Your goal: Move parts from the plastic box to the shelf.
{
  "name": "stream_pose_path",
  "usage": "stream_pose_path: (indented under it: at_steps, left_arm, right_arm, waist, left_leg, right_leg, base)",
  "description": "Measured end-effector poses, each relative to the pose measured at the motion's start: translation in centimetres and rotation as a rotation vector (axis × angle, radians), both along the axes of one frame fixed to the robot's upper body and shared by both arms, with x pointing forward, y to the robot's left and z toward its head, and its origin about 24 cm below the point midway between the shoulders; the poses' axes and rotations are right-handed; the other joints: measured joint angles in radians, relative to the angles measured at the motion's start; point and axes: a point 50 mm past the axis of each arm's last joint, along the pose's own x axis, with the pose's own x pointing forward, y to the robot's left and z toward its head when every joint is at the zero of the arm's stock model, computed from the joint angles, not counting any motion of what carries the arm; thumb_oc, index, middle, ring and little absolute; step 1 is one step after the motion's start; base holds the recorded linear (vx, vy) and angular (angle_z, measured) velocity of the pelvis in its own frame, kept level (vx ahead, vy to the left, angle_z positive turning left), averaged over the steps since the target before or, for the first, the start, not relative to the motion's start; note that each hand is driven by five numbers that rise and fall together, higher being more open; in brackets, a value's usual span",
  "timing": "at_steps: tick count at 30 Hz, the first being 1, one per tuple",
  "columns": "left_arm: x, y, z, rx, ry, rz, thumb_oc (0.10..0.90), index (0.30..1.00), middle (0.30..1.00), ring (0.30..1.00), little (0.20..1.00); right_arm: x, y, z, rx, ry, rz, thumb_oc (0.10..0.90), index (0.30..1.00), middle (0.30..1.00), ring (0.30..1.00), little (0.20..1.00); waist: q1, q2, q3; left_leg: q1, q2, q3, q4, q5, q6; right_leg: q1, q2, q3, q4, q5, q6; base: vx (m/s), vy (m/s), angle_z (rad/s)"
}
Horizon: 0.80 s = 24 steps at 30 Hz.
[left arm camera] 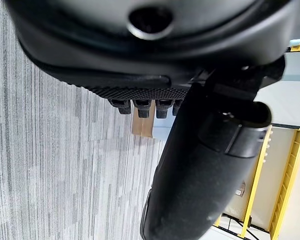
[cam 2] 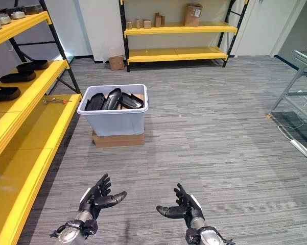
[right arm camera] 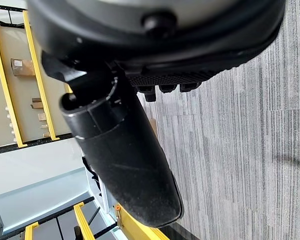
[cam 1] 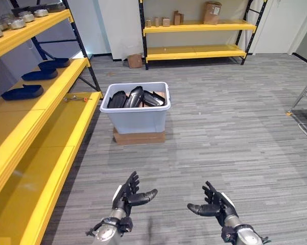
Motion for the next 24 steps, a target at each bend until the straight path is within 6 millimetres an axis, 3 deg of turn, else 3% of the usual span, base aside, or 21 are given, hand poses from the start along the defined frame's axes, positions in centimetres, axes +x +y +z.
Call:
stream_pose_path:
  at_steps: [16, 20, 24]
  left_arm:
    - [0.0, 0.0, 0.0, 0.001, -0.001, 0.000, 0.900, 1.000, 1.000, 1.000, 1.000]
    - [1.0, 0.0, 0.6, 0.005, -0.032, -0.008, 0.900, 1.000, 1.000, 1.000, 1.000]
    - [1.6, 0.0, 0.8, 0.008, -0.044, -0.013, 0.900, 1.000, 1.000, 1.000, 1.000]
  right_arm:
    - [0.1, 0.0, 0.0, 0.000, -0.002, 0.001, 0.900, 1.000, 1.000, 1.000, 1.000]
    - [1.3, 0.0, 0.7, -0.006, -0.040, 0.012, 0.900, 1.000, 1.000, 1.000, 1.000]
    - [1.3, 0.1, 0.6, -0.001, -0.039, 0.007, 0.900, 1.000, 1.000, 1.000, 1.000]
  waist:
    - [0.000, -0.005, 0.003]
    - [0.002, -0.009, 0.045]
    - [-0.003, -0.011, 0.053]
  left_leg:
    - [0.000, -0.004, 0.002, 0.000, -0.003, 0.003]
    - [-0.029, -0.005, 0.014, 0.027, -0.003, 0.013]
    - [-0.032, -0.031, -0.006, 0.008, 0.000, 0.034]
  right_leg:
    - [-0.008, -0.004, 0.002, 0.003, -0.002, 0.002]
    - [-0.079, -0.006, 0.013, 0.109, -0.034, -0.002]
    - [-0.132, -0.030, 0.000, 0.222, -0.093, 0.013]
  base:
    - [0.00, 0.023, -0.01]
    - [-0.05, 0.111, -0.07]
    - [0.01, 0.159, 0.15]
